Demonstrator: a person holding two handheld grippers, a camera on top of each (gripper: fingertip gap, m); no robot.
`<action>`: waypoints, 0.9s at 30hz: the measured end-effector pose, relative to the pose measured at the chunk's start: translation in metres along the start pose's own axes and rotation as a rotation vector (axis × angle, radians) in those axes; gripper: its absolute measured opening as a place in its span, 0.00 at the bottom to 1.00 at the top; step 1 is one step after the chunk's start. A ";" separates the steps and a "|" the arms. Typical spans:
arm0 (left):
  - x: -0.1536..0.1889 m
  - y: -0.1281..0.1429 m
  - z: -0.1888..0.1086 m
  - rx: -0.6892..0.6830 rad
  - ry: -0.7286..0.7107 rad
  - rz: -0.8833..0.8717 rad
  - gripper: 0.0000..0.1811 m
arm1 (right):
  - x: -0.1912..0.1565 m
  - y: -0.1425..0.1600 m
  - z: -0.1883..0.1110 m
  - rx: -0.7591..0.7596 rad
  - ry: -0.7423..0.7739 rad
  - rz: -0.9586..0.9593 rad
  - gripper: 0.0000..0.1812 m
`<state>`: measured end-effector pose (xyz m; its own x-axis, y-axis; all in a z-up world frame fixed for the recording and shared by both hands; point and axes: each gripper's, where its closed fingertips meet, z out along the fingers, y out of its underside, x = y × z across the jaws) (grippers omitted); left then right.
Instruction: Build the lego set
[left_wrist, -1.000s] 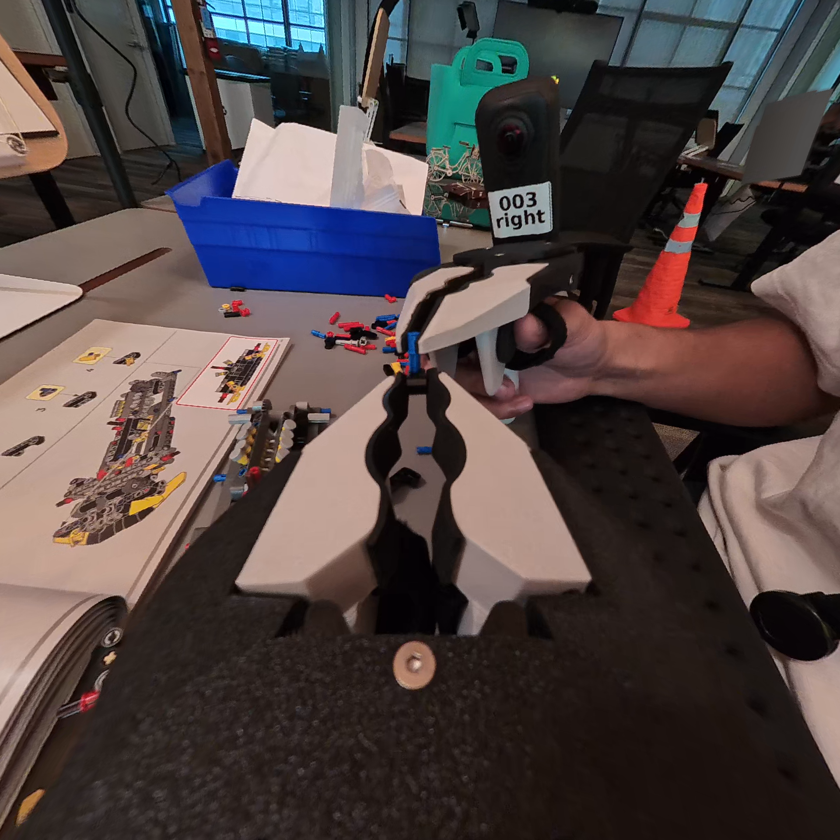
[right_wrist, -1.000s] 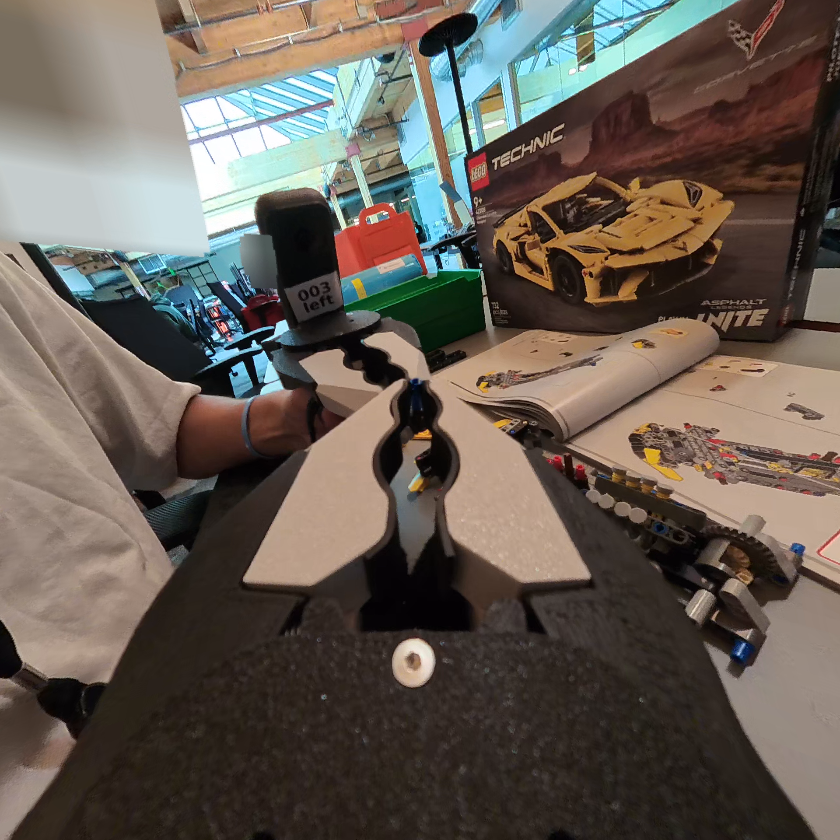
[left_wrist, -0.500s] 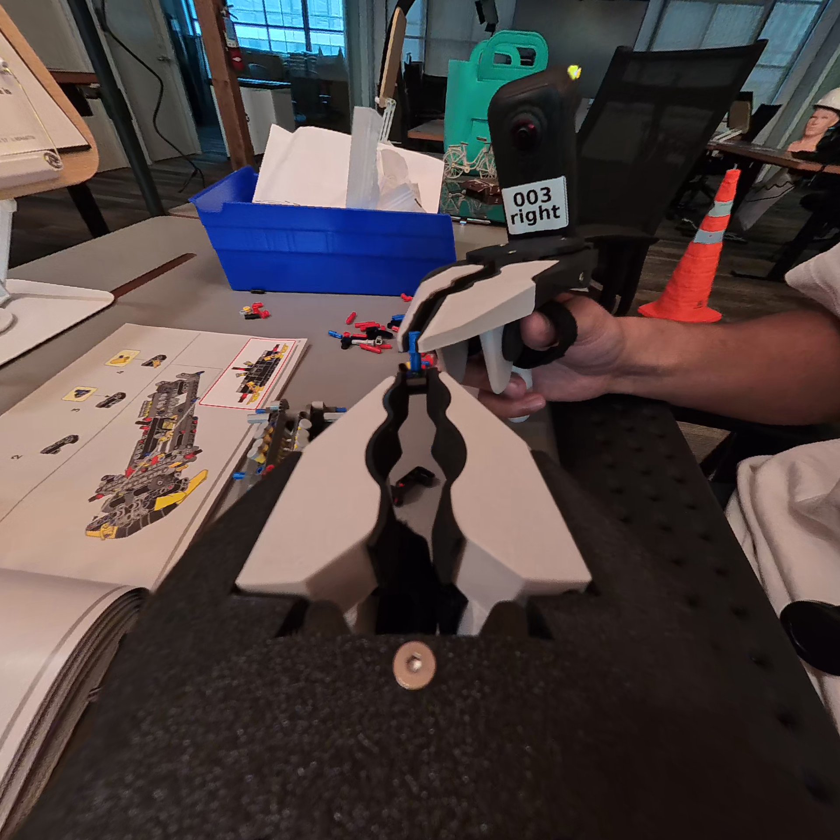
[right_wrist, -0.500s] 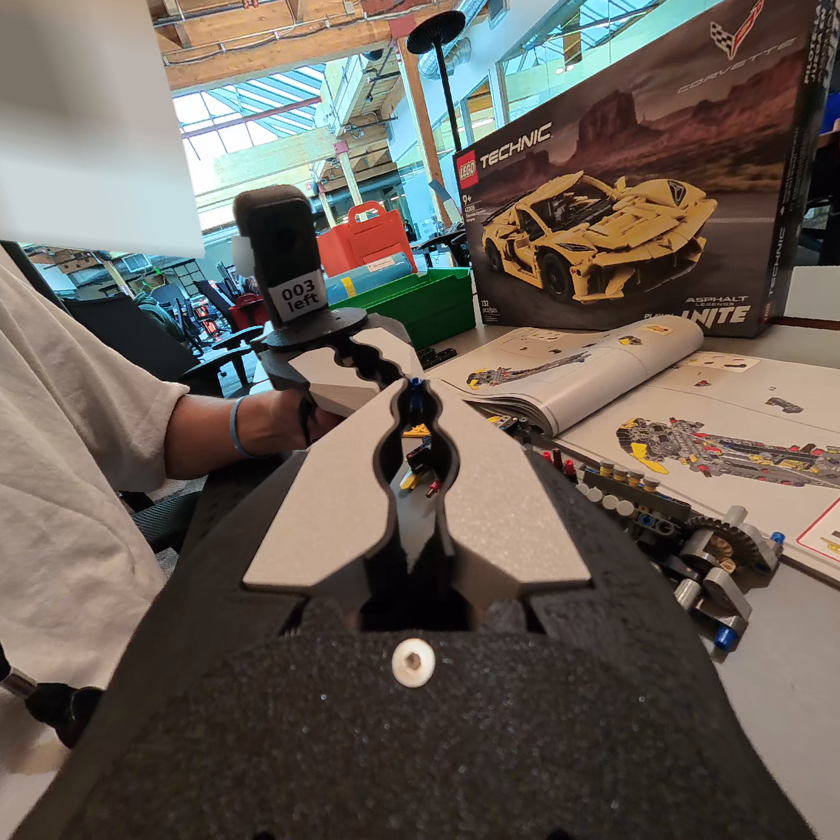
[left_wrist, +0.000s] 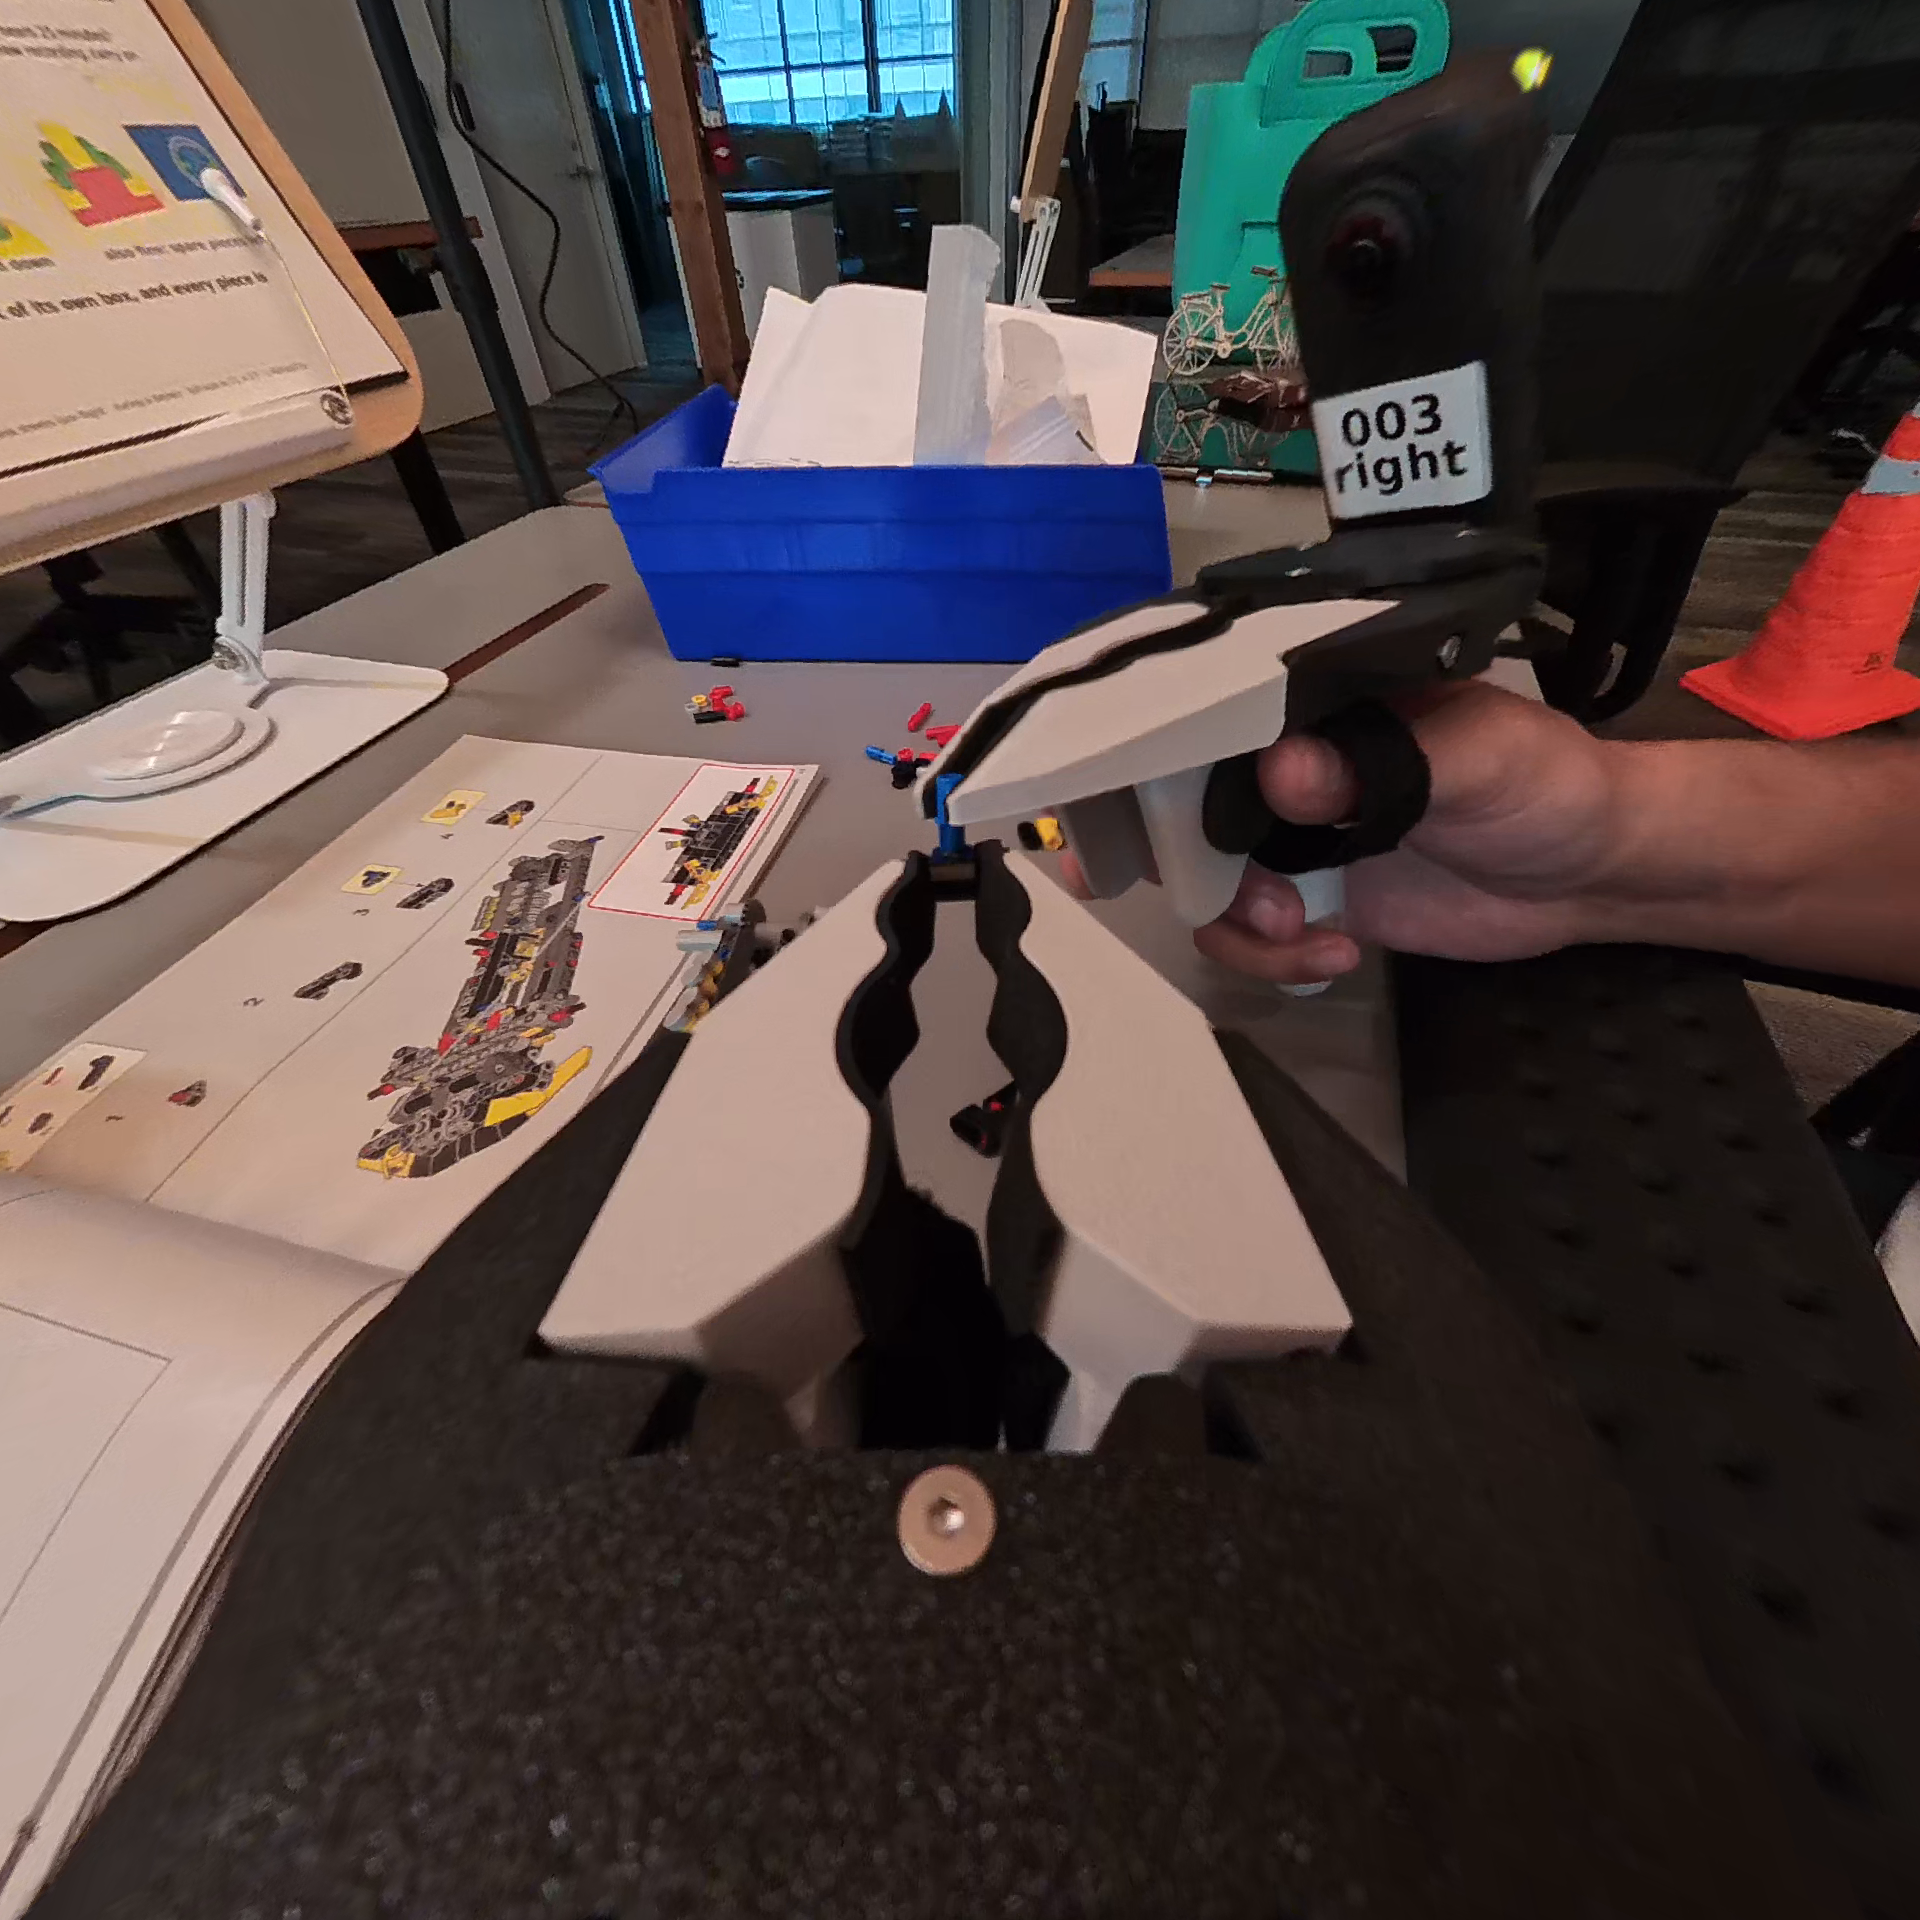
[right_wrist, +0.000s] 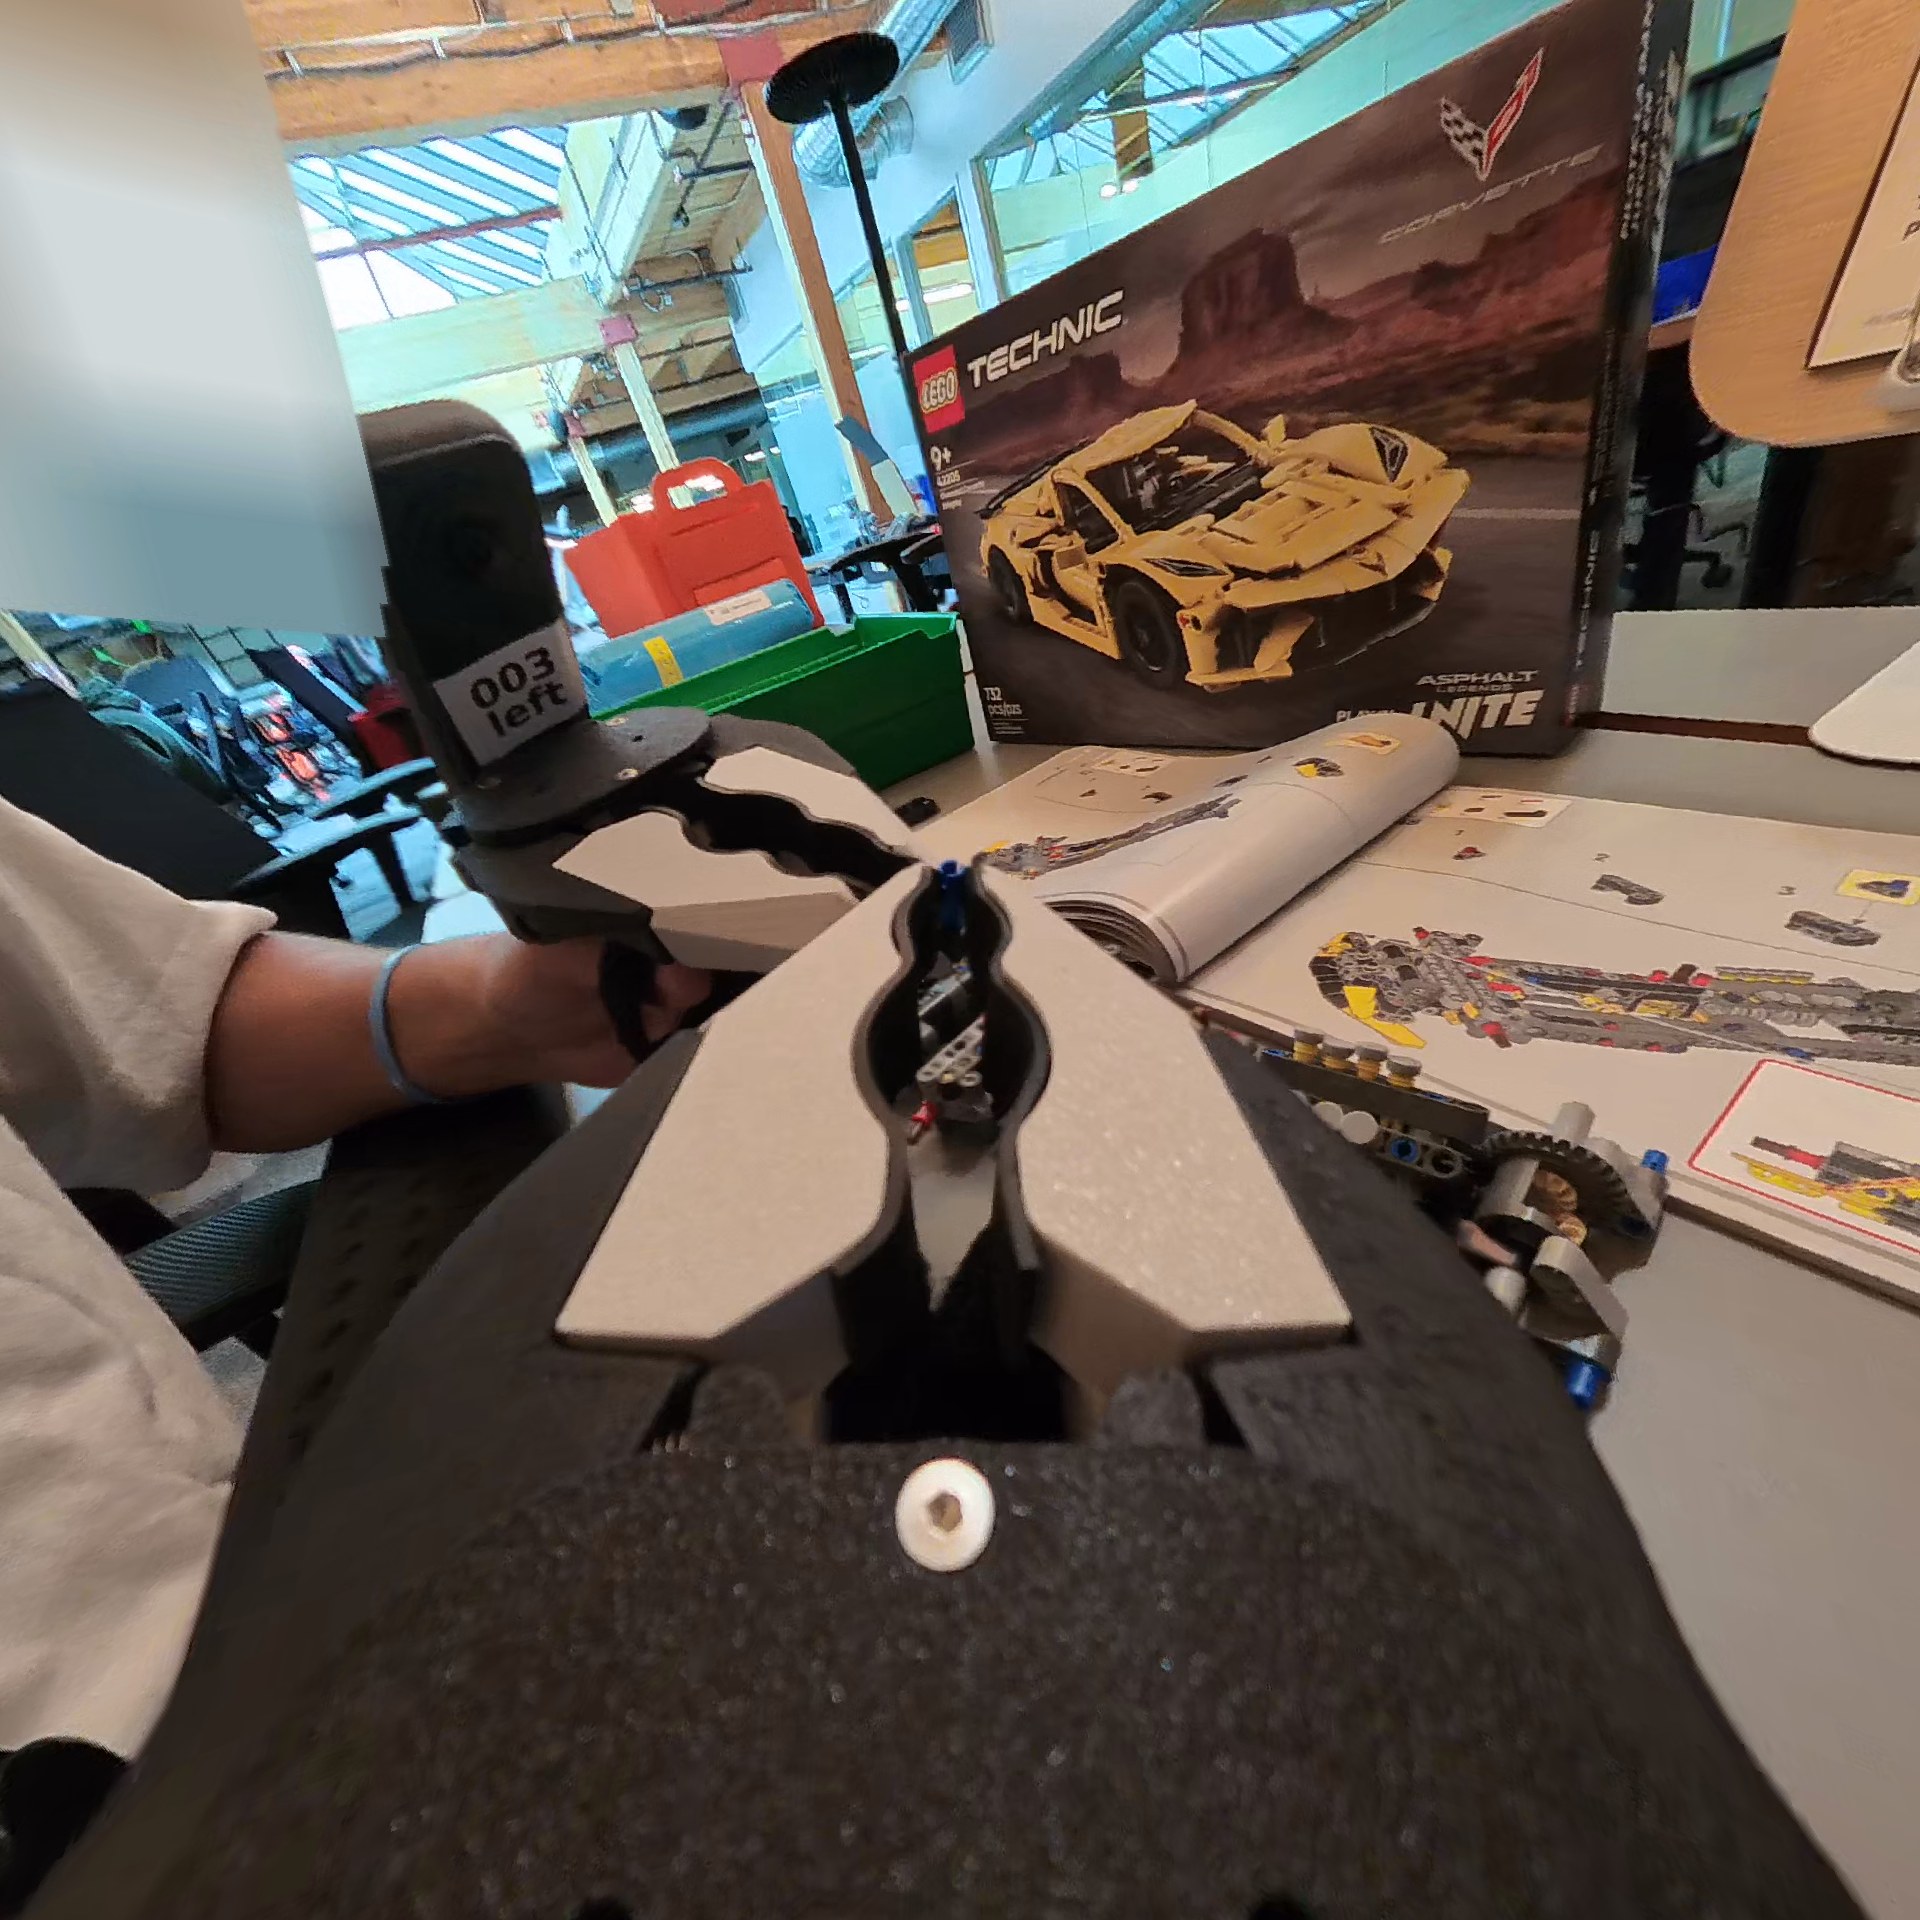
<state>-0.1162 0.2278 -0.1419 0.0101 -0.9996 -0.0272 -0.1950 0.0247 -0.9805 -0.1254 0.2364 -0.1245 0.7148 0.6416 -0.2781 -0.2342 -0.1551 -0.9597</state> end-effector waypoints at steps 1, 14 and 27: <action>0.001 -0.001 0.000 0.006 -0.001 0.001 0.04 | 0.000 0.000 0.000 0.005 -0.013 0.024 0.02; 0.005 -0.013 -0.008 0.079 -0.075 0.376 0.03 | -0.018 -0.013 -0.010 0.046 -0.287 0.285 0.18; 0.043 -0.021 -0.014 0.205 0.007 0.679 0.04 | -0.048 0.000 -0.032 -0.162 -0.688 0.723 0.10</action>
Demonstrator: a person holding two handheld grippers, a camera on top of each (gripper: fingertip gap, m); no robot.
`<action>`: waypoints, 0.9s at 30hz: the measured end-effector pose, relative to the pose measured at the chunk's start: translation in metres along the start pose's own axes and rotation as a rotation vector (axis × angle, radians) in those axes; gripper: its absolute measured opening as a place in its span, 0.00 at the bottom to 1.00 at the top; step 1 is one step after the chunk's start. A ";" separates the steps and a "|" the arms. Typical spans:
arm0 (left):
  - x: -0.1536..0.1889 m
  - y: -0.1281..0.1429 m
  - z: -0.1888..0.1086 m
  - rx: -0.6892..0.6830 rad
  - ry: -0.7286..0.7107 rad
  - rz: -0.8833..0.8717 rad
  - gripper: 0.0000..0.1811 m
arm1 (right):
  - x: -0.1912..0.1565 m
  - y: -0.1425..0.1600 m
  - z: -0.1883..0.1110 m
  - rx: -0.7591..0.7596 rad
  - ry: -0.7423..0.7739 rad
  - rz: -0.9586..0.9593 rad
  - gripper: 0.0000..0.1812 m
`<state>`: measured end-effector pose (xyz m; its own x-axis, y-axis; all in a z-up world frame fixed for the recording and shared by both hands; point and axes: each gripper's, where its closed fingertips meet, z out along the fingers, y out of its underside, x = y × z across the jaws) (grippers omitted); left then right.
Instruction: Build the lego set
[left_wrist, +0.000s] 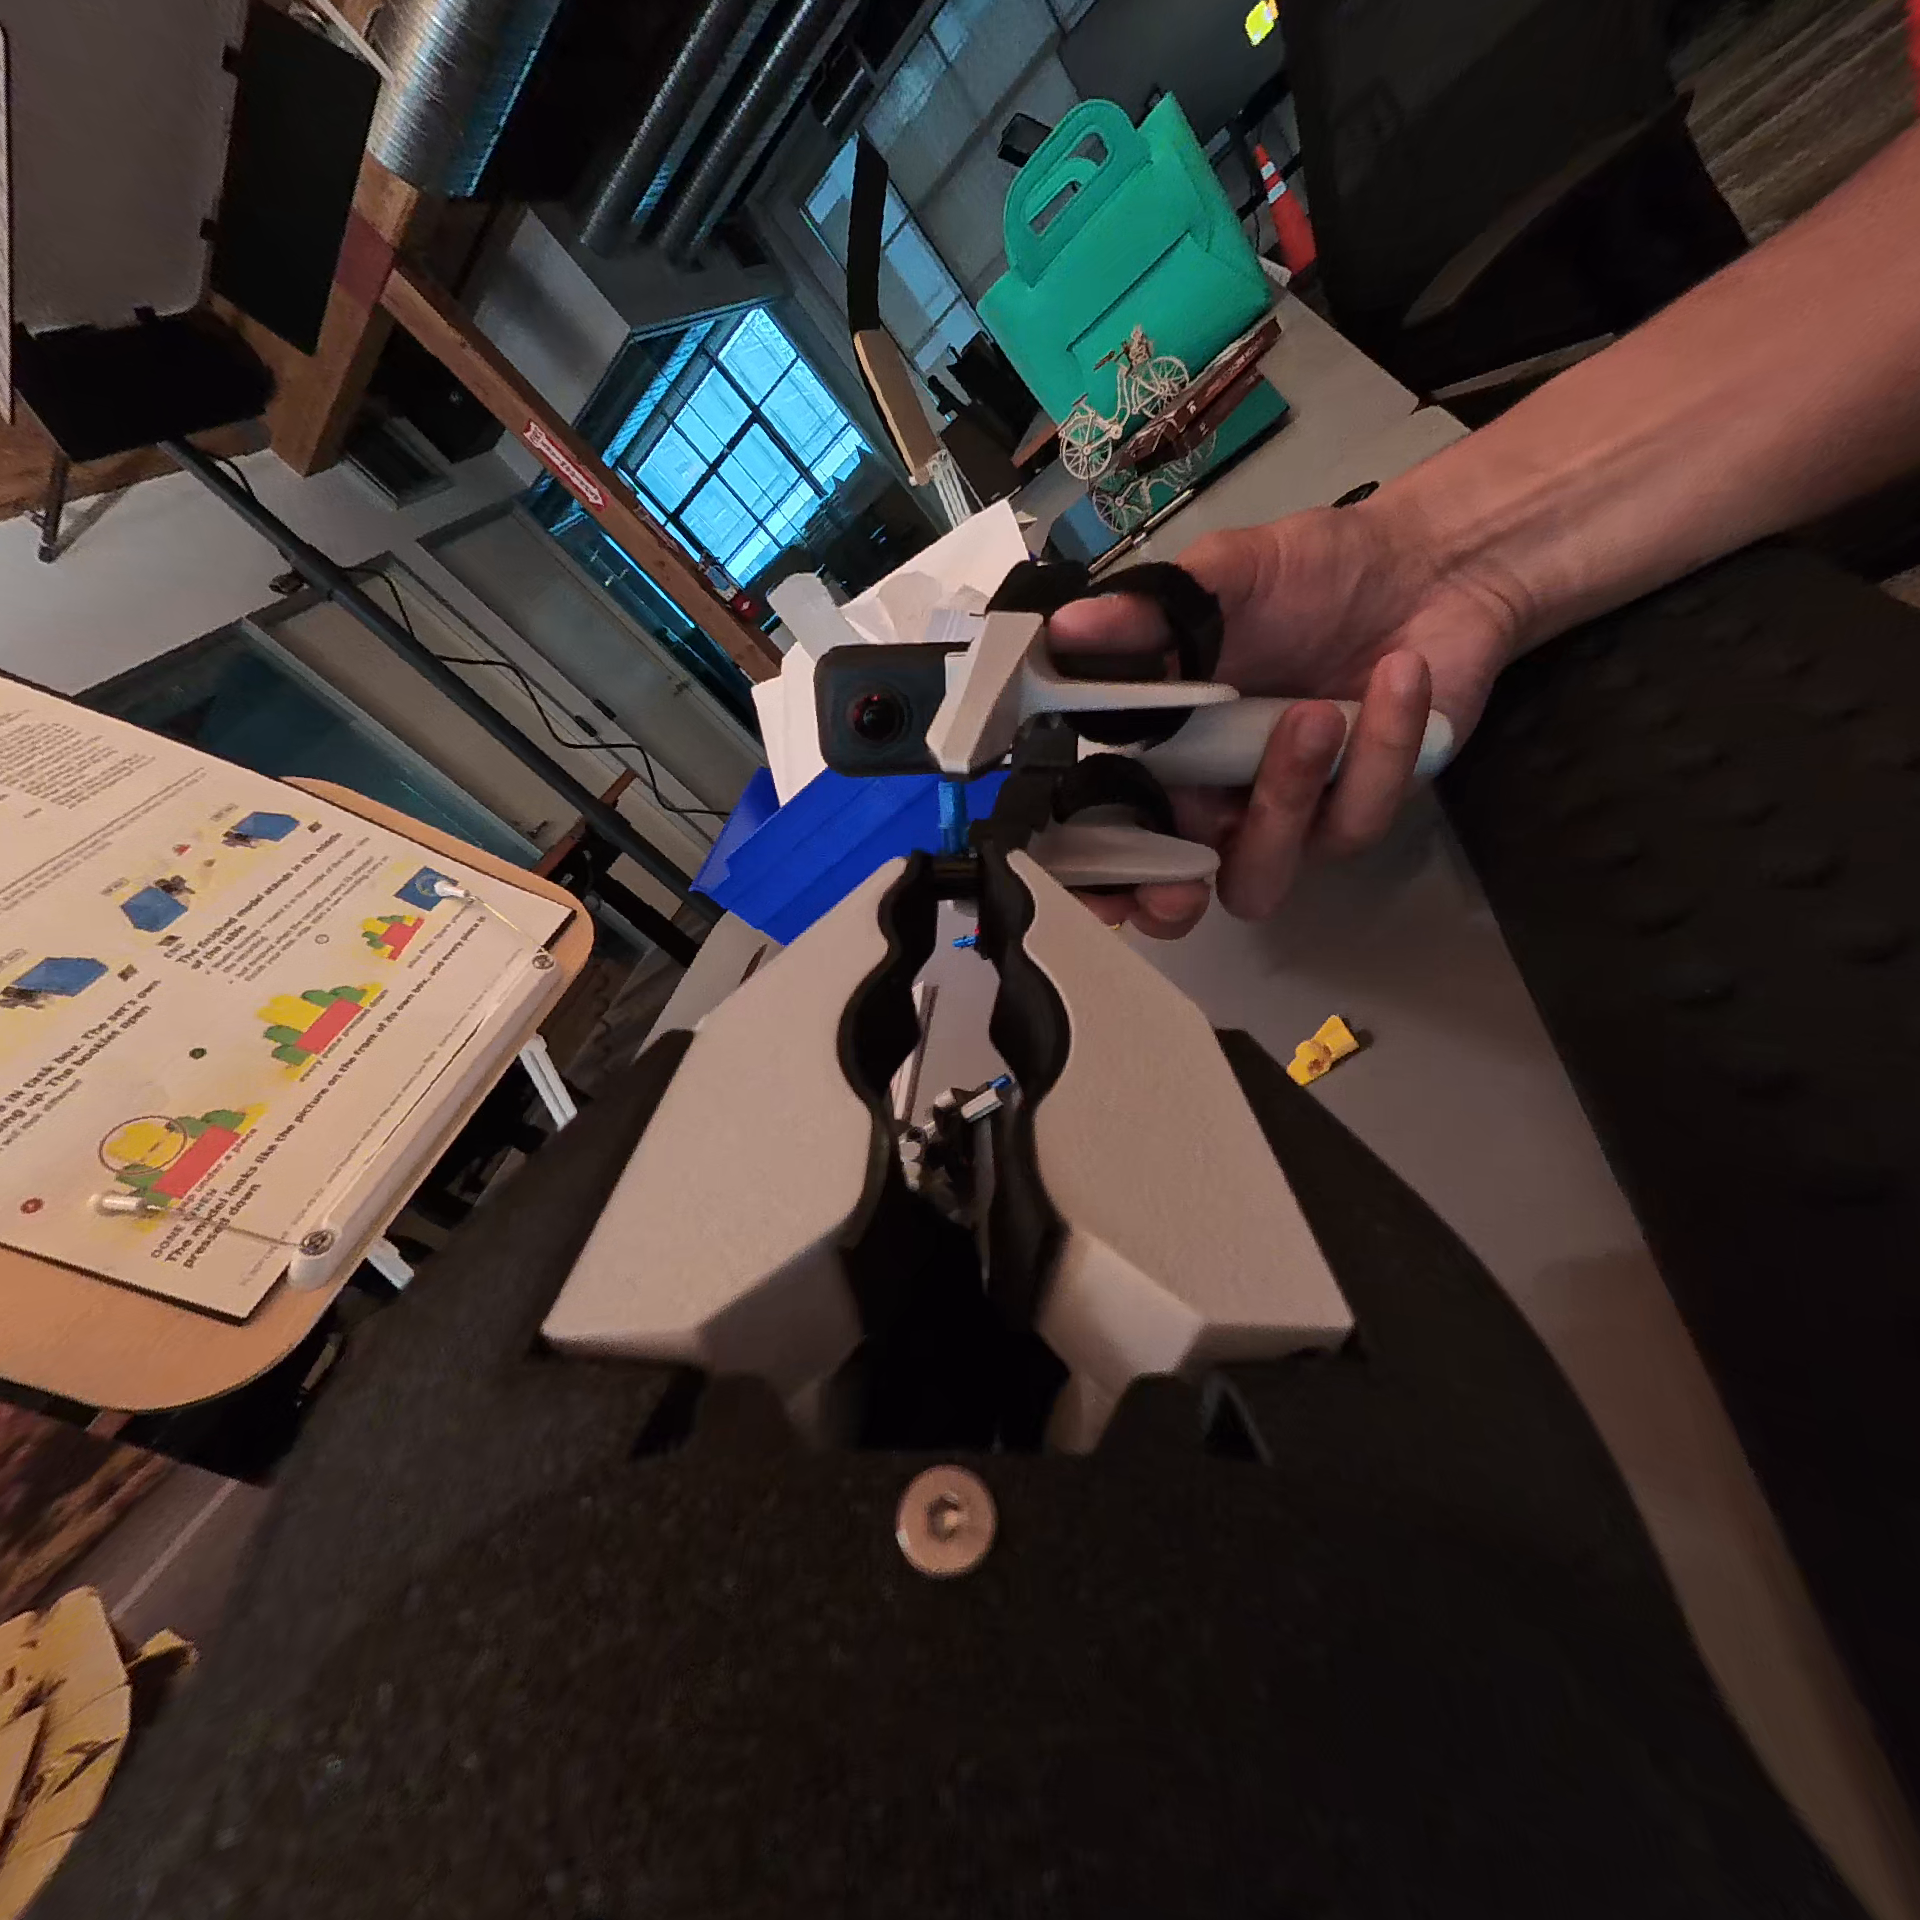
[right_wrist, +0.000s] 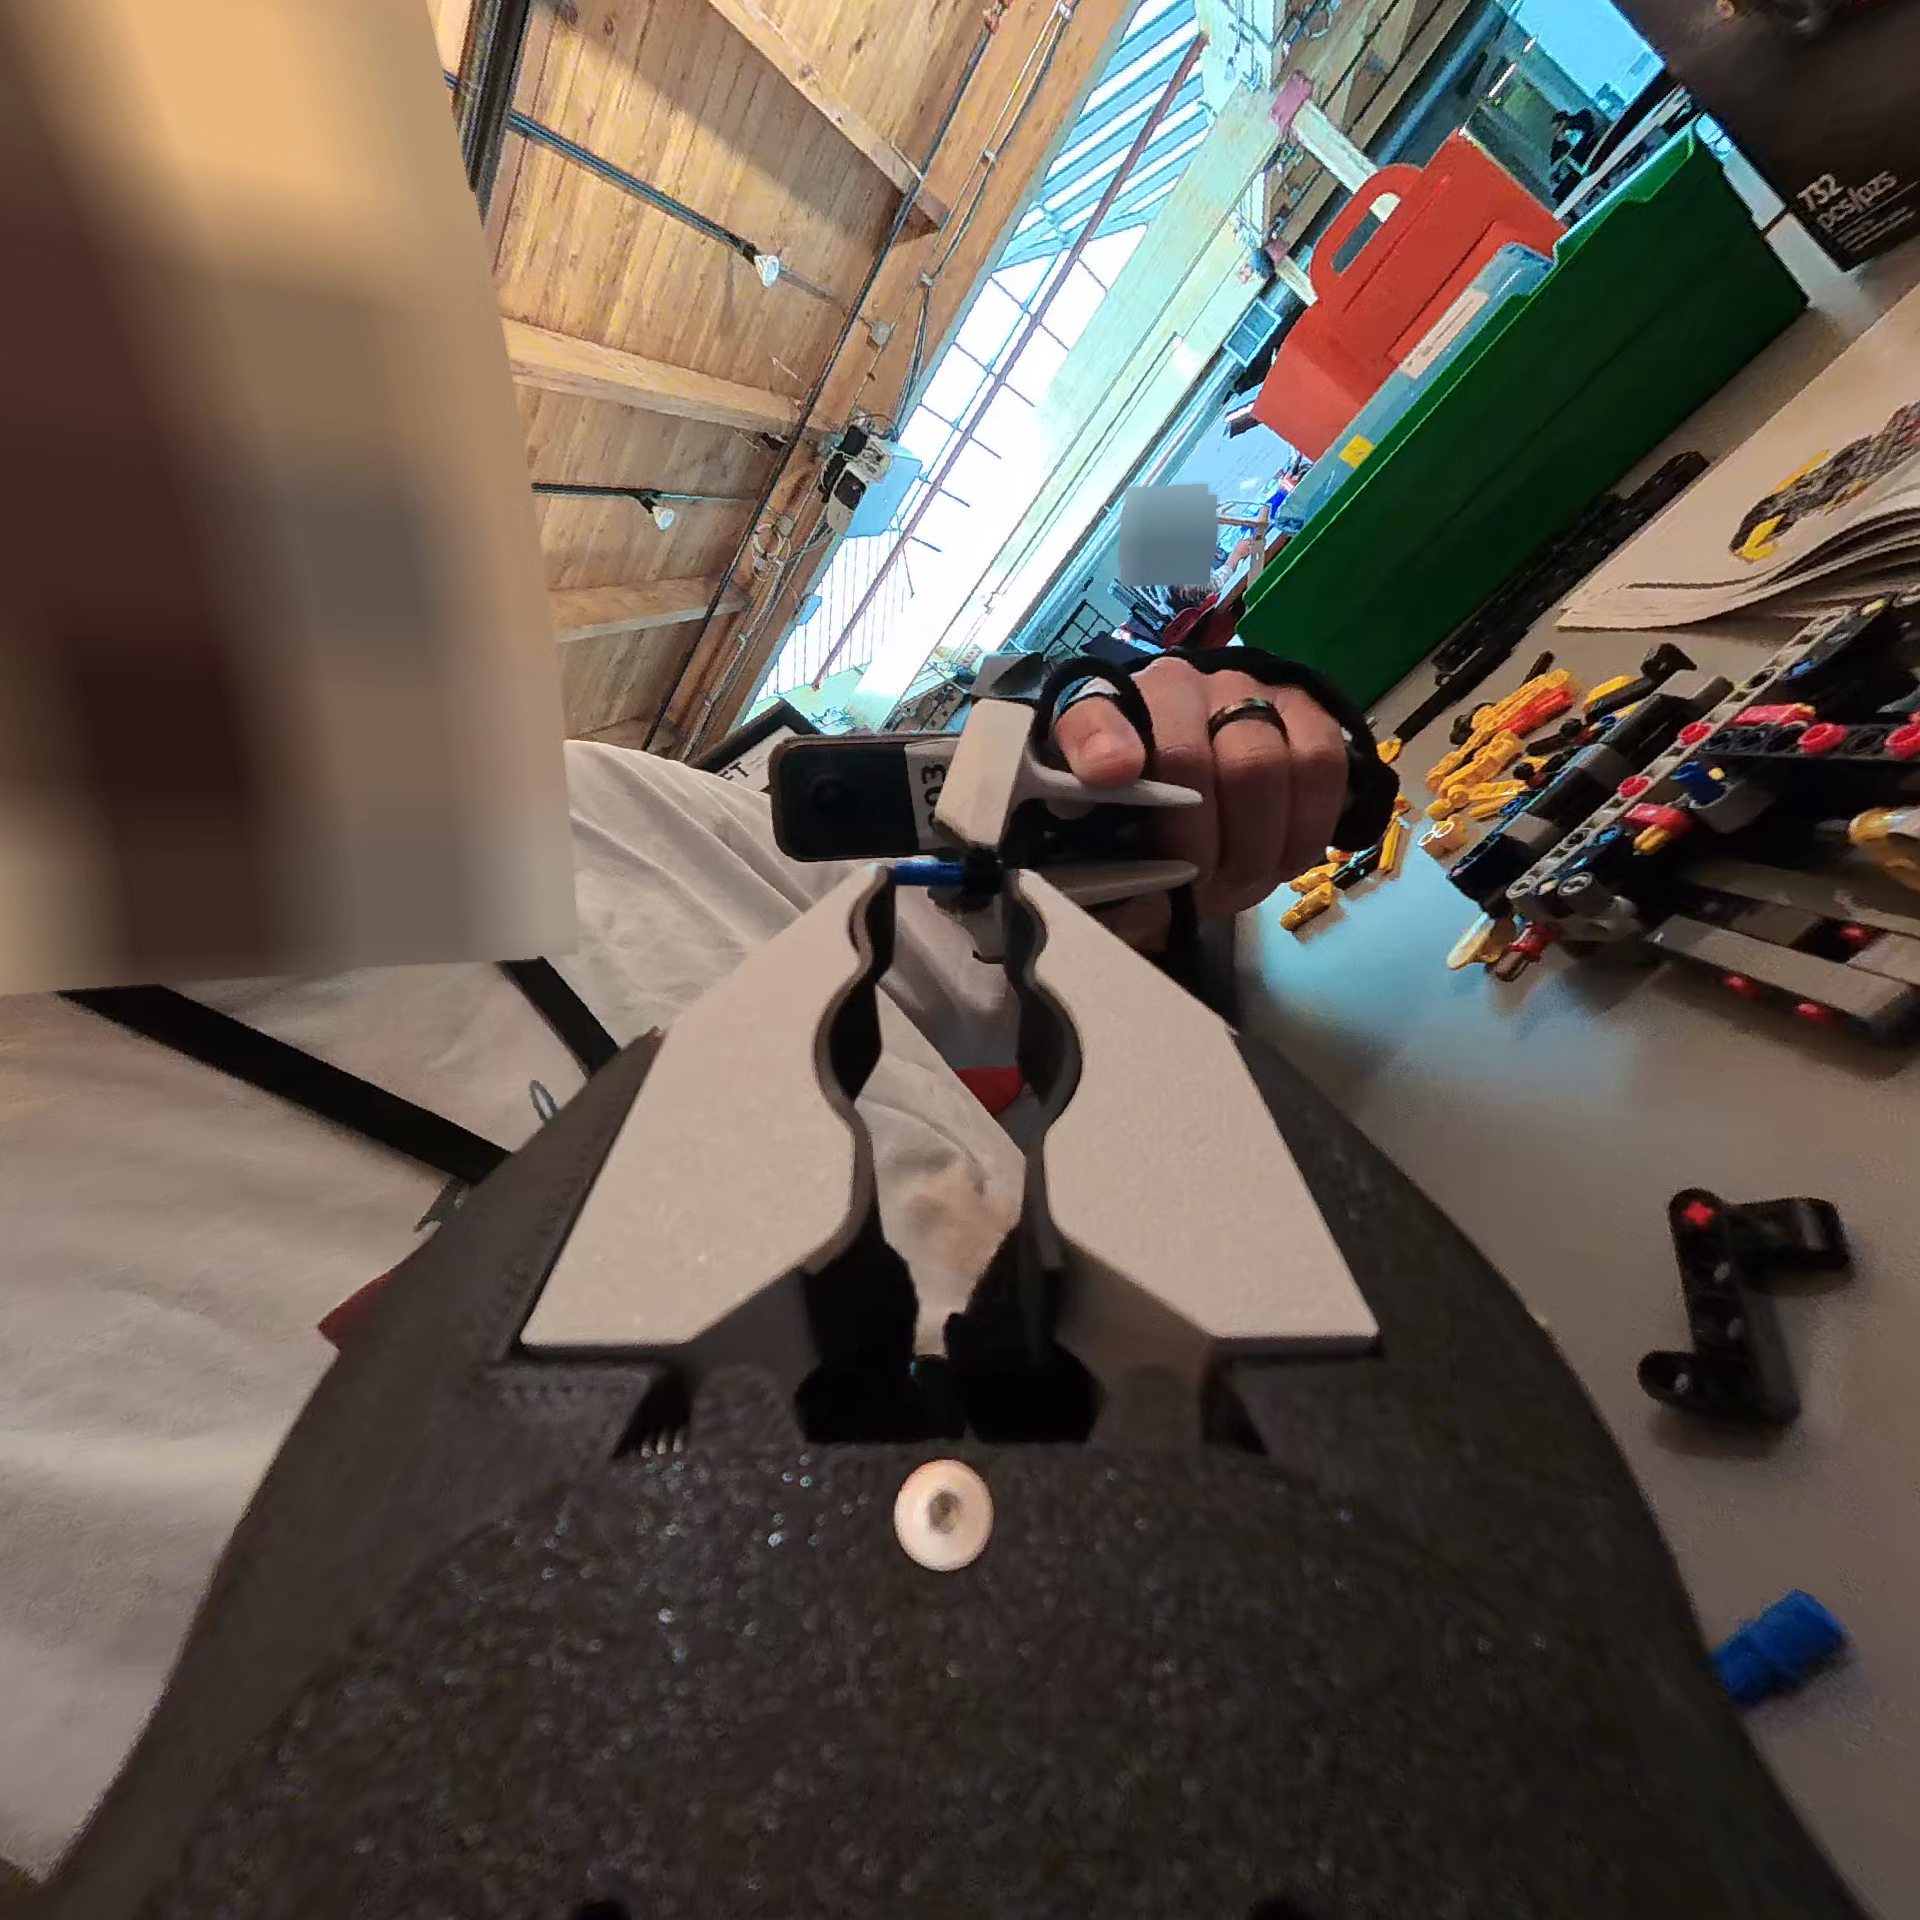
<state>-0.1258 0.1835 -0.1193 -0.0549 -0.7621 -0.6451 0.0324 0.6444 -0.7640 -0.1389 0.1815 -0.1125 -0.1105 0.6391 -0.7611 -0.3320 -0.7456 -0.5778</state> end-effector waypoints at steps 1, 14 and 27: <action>0.000 0.000 0.000 0.001 0.001 0.008 0.04 | 0.000 0.000 0.000 -0.001 -0.003 0.001 0.11; 0.006 0.004 0.001 -0.034 0.003 0.101 0.03 | 0.003 0.007 0.002 -0.031 -0.013 0.063 0.11; 0.004 -0.003 0.001 -0.024 -0.019 0.104 0.03 | -0.002 0.007 0.005 -0.016 -0.071 0.075 0.08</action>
